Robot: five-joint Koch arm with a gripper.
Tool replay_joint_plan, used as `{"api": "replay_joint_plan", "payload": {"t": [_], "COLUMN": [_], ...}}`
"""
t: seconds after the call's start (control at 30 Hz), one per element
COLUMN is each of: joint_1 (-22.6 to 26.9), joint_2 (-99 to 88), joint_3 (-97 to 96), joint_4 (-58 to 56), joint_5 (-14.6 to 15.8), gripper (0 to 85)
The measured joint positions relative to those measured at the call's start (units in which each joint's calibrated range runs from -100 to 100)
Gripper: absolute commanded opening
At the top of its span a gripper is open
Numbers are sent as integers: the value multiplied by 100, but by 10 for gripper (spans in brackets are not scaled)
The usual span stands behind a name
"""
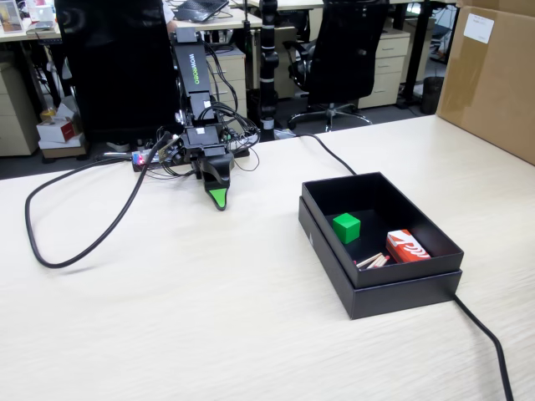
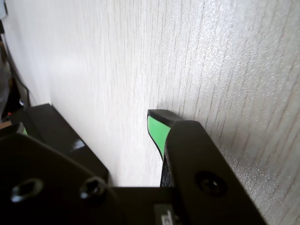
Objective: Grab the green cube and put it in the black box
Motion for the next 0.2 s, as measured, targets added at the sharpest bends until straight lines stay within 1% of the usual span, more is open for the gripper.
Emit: {"api": "replay_joint_plan", "payload": {"t": [0.2], "joint_1": [0], "joint_2": [0], "joint_3": [0], "joint_4": [0], "joint_5": [0], "gripper": [501]}}
